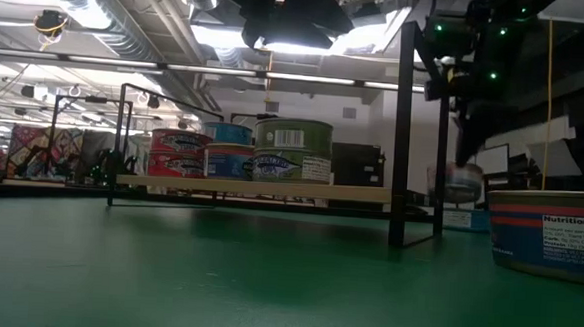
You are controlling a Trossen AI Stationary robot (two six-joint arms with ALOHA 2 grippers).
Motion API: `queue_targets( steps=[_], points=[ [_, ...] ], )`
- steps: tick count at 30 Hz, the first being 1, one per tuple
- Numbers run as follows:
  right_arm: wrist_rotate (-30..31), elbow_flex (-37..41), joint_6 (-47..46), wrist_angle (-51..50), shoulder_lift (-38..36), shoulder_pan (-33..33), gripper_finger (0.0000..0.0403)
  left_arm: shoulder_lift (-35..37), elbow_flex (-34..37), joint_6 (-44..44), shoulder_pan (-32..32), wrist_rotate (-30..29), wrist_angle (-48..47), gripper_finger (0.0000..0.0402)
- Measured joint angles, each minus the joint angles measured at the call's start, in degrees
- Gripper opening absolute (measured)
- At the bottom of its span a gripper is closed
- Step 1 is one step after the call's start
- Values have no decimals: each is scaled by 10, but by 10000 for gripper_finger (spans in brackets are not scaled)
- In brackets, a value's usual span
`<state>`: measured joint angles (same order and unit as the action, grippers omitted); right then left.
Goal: Stack canned seafood by type on shelf
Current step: Stack the blue and pink tuna can on top of the blue and pink tuna can on the shelf
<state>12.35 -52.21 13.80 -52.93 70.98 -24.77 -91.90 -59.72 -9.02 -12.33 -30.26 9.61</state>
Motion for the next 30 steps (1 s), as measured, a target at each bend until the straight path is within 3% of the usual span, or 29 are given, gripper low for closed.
queue_targets(
  steps=[23,30],
  points=[
    [-4,-84,1,-11,0,0,0,0,0,5,0,0,0,227],
    [-29,-88,11,-3,0,0,0,3,-3,6,0,0,0,227]
  ],
)
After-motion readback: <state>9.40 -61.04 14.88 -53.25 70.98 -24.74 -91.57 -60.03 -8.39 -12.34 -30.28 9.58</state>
